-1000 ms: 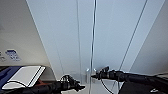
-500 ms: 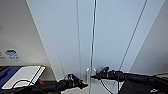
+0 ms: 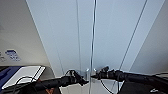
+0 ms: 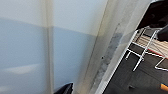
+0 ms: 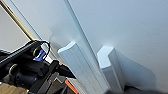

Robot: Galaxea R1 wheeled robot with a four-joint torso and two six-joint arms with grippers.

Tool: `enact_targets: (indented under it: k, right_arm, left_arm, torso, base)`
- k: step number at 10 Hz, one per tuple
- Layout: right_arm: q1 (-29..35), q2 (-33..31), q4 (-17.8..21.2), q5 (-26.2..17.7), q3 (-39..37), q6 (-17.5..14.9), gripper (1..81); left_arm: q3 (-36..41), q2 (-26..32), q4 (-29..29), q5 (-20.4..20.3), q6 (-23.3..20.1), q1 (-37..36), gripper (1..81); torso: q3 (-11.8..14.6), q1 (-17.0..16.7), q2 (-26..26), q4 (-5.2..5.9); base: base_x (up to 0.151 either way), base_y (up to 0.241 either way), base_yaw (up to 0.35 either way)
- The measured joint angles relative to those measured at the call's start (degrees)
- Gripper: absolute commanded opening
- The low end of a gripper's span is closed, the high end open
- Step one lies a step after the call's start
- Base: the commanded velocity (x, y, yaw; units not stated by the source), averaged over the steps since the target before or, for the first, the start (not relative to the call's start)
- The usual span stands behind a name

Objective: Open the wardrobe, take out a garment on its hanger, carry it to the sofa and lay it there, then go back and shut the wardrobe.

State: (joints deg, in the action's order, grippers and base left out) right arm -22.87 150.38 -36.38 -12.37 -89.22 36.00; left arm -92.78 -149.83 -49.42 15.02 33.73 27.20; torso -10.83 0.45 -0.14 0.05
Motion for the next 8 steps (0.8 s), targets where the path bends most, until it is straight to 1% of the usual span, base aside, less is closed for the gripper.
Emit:
enact_targets:
  k: [2,5,8]
  right_arm:
    - [0.0,0.0,0.0,-0.1,0.0,0.0,81.1]
    - [0.0,0.1,0.0,-0.1,0.0,0.0,81.1]
    - [0.0,0.0,0.0,-0.2,0.0,0.0,81.1]
  left_arm:
    - [-0.4,-1.0,-0.1,0.2,0.0,0.1,81.1]
    - [-3.1,-4.9,-0.1,0.4,0.2,0.1,81.1]
    - [-6.6,-7.4,0.0,1.9,0.7,0.4,81.1]
  torso:
    - [0.0,0.0,0.0,0.00]
    - [0.0,0.0,0.0,0.00]
    - [0.0,0.0,0.0,0.00]
  base:
    - [0.000,0.000,0.000]
    - [0.000,0.000,0.000]
    - [0.000,0.000,0.000]
